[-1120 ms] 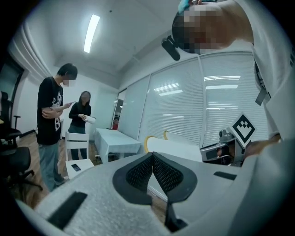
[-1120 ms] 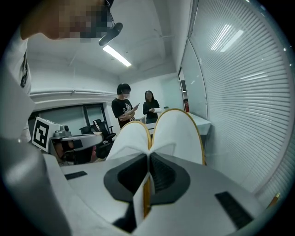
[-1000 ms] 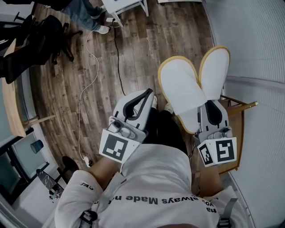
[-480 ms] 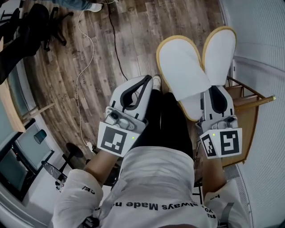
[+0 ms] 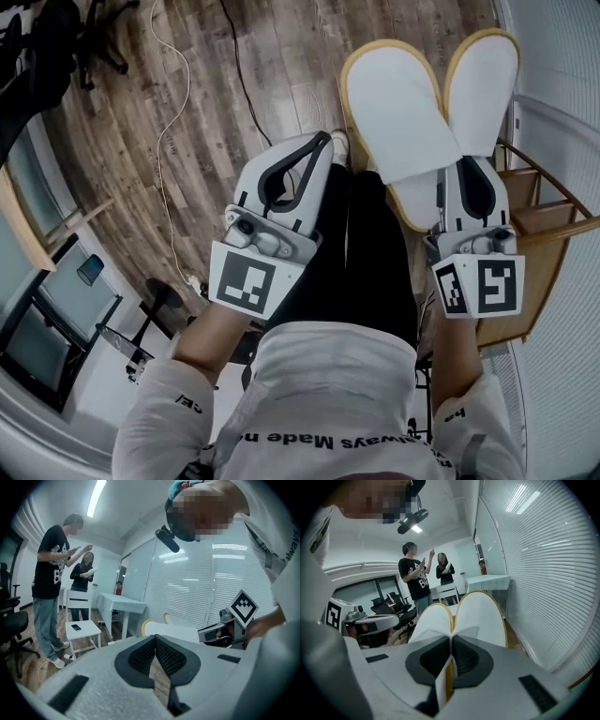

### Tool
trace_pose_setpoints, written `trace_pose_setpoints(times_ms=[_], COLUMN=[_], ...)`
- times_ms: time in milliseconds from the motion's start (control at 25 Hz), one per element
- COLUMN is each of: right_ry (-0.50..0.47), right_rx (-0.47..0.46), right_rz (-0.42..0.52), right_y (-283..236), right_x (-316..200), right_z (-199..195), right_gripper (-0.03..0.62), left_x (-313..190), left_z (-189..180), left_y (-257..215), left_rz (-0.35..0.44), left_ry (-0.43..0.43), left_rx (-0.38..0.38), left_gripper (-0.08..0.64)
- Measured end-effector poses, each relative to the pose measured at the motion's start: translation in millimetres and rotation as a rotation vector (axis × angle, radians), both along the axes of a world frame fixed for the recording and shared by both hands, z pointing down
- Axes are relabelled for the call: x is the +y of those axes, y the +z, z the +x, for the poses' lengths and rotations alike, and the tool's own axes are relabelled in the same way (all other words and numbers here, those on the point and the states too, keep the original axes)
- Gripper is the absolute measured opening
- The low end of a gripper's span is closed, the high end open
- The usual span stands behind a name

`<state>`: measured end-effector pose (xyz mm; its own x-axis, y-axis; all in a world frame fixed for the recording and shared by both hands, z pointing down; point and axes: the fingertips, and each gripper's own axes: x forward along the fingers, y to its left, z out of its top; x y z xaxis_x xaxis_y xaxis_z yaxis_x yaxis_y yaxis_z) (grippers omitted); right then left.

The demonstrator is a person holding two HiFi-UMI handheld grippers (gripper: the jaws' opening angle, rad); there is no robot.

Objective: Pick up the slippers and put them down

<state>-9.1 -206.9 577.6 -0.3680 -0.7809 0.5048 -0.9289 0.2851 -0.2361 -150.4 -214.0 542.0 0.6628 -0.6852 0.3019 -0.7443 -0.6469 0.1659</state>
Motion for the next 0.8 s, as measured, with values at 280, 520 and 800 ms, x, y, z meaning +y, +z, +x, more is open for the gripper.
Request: trace_pose_setpoints(times_ms=[280, 520, 800], right_ry=[-0.01, -0.028, -0.026], right_rx=[0.02, 0.049, 0.051], right_rz=[-0.031, -0.056, -0.077], right_y=[71.7, 136.6, 210.2], right_x=[-15.1, -15.8, -26.1], right_z=[-2.6, -5.9, -6.4], right_gripper=[0.022, 0.023, 0.023], left_x=[-13.5, -13.1, -22.0], left_z=[1.4, 5.6, 6.4], left_y=[72.1, 138.1, 211.2], left_rz=[-0.029, -0.056, -0.051], left_ry=[0.018, 0.036, 0.047], left_rx=[-0.027, -0.025, -0.051], left_gripper=[0.011, 0.011, 0.011])
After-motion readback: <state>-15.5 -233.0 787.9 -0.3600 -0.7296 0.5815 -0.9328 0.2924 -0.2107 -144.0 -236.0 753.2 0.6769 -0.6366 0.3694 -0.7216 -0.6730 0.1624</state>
